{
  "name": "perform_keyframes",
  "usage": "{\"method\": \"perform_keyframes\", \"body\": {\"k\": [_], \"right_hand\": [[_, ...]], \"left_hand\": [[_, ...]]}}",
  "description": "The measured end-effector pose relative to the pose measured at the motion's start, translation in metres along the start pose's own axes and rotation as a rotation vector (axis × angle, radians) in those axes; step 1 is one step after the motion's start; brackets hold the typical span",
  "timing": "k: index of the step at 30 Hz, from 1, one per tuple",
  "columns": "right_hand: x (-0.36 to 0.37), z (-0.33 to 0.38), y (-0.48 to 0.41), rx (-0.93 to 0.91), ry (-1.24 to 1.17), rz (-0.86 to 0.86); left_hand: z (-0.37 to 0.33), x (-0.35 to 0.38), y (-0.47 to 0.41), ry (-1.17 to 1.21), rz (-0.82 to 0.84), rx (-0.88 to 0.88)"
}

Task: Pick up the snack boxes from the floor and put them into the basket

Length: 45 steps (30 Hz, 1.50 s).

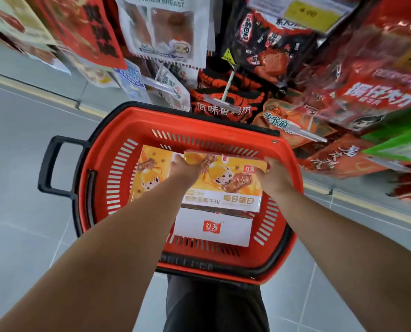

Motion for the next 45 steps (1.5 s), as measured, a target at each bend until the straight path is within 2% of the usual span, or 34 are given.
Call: {"method": "perform_keyframes", "body": {"k": [3, 6, 13, 18, 21, 24, 28, 37, 45], "right_hand": [[0.005, 0.006, 0.016, -0.005, -0.031, 0.001], [0.014, 0.004, 0.039, -0.065, 0.036, 0.064], [0.060, -0.041, 0.113, -0.166, 0.496, 0.490], [0.079, -0.076, 0.139, -0.281, 0.787, 0.525], [0.085, -0.107, 0.151, -0.255, 0.867, 0.598], [0.086, -0.126, 0.163, -0.363, 1.019, 0.557], [0.089, -0.135, 0.166, -0.449, 0.999, 0.425], [0.079, -0.205, 0.179, -0.467, 0.895, 0.237], [0.047, -0.309, 0.204, -0.350, 0.803, 0.241]], "left_hand": [[0.014, -0.006, 0.013, 0.027, -0.068, 0.053], [0.032, -0.011, 0.026, -0.043, -0.099, 0.021], [0.090, 0.006, 0.071, -0.265, -0.119, -0.100], [0.140, 0.054, 0.092, -0.393, 0.022, -0.139], [0.161, 0.089, 0.112, -0.432, -0.021, -0.188], [0.173, 0.120, 0.126, -0.339, -0.080, -0.212], [0.182, 0.144, 0.130, -0.280, -0.103, -0.093], [0.195, 0.198, 0.152, -0.591, -0.046, 0.099], [0.197, 0.285, 0.186, -0.782, -0.001, 0.210]]}}
Point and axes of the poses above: each hand's wrist, its own y-axis away from the middle knuckle, its own x-axis out of the palm, z = x × y, the point moved 5 cm from there along -y, towards the middle knuckle, and after that the axes turned 6 degrees about z, right-handed, at the moved point
